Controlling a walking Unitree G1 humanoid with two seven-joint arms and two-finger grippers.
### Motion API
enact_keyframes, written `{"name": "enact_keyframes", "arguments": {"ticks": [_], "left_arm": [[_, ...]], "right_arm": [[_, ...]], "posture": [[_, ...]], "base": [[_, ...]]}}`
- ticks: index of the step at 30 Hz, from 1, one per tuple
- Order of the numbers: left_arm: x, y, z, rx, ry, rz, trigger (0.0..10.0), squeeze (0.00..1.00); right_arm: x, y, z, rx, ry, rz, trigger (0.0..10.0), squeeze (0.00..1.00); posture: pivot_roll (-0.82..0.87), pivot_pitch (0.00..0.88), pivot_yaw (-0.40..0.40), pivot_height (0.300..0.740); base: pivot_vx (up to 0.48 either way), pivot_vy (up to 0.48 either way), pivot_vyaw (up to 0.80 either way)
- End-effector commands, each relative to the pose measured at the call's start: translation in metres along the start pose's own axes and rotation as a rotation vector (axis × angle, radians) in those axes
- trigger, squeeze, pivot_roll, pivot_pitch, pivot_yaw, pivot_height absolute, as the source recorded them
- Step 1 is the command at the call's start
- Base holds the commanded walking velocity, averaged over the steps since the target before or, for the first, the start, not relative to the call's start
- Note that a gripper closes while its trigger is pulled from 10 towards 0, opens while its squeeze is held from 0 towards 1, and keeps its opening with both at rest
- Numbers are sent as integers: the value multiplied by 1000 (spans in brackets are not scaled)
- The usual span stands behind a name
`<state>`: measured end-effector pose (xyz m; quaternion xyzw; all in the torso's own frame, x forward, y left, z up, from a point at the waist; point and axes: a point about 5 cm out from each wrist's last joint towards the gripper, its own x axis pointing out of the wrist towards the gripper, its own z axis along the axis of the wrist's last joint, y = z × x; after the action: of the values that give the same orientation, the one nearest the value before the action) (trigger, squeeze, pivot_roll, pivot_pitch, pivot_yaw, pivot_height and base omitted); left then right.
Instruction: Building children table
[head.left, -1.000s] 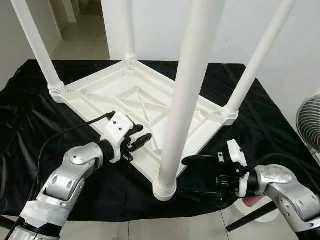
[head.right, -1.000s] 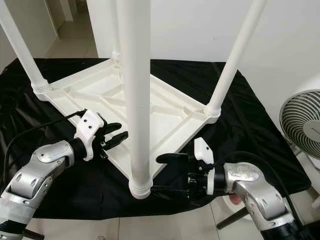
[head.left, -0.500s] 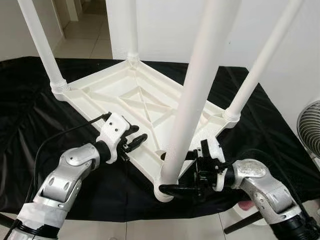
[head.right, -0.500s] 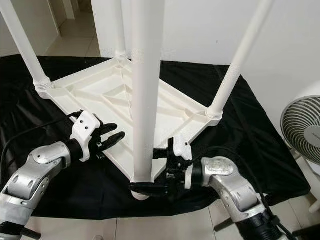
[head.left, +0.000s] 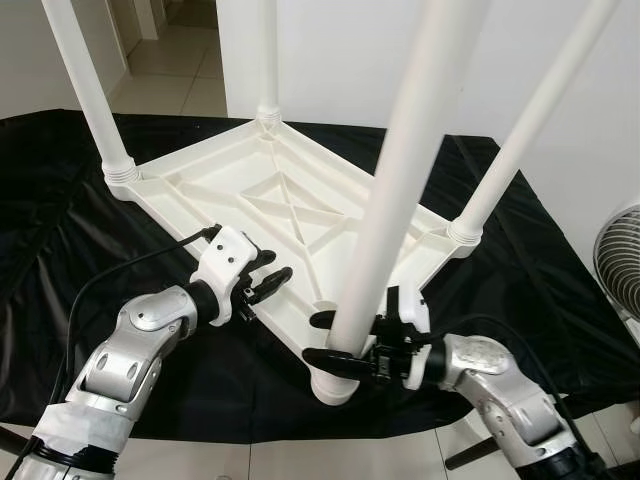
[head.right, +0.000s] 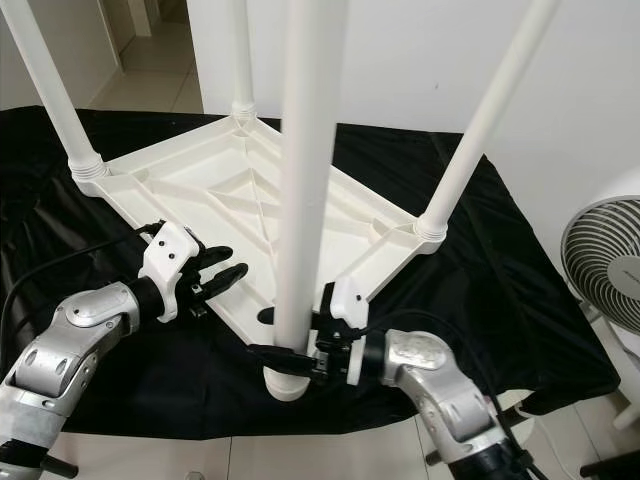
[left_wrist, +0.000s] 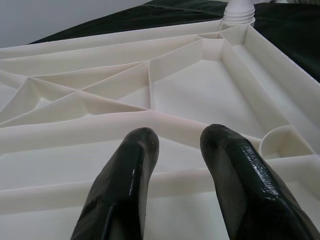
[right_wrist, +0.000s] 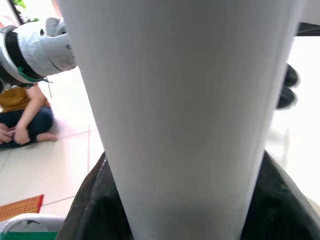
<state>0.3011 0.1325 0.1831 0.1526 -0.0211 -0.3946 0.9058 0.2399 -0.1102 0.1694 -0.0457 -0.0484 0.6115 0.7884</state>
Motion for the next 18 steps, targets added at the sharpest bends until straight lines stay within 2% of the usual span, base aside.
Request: {"name": "enact_keyframes", "arguments": {"ticks": [1,2,3,5,6,7,8,10,12,13,16,18], "left_arm": [[1,0,-1,7,2,-31,10000,0],[1,0,-1,5,2,-35,10000,0],[2,0,0,7,1,-39,10000,0],[2,0,0,7,1,-39,10000,0],[2,1,0,9,0,-41,10000,0],[2,1,0,9,0,-41,10000,0],[3,1,0,11,0,-47,10000,0],[3,1,0,11,0,-47,10000,0],[4,1,-1,14,1,-57,10000,0],[4,1,-1,14,1,-57,10000,0],[5,1,-1,17,2,-67,10000,0],[5,1,-1,17,2,-68,10000,0]], "right_arm": [[-10,-4,3,9,-7,-45,0,0],[-13,-5,3,6,-8,-58,0,0],[-23,-5,4,4,2,-69,0,0],[-23,-5,4,4,2,-69,0,0],[-30,-4,4,2,9,-75,0,0],[-30,-4,4,2,9,-75,0,0],[-41,-7,3,1,32,-98,0,0],[-41,-7,3,1,32,-98,0,0],[-65,-16,-4,3,95,-168,0,0],[-65,-16,-4,3,95,-168,0,0],[-90,-30,-12,8,151,-286,0,0],[-94,-33,-15,8,164,-312,0,0]], "posture": [[27,106,-27,740],[27,106,-27,740],[21,108,-14,740],[21,108,-14,740],[21,108,-14,740],[21,108,-14,740],[17,108,-8,740],[17,108,-8,740],[13,109,-3,740],[13,109,-3,740],[13,107,-2,740],[13,107,-2,740]], "base": [[0,0,0],[0,0,0],[0,0,0],[0,0,0],[0,0,0],[0,0,0],[0,0,0],[0,0,0],[0,0,0],[0,0,0],[0,0,0],[0,0,0]]}}
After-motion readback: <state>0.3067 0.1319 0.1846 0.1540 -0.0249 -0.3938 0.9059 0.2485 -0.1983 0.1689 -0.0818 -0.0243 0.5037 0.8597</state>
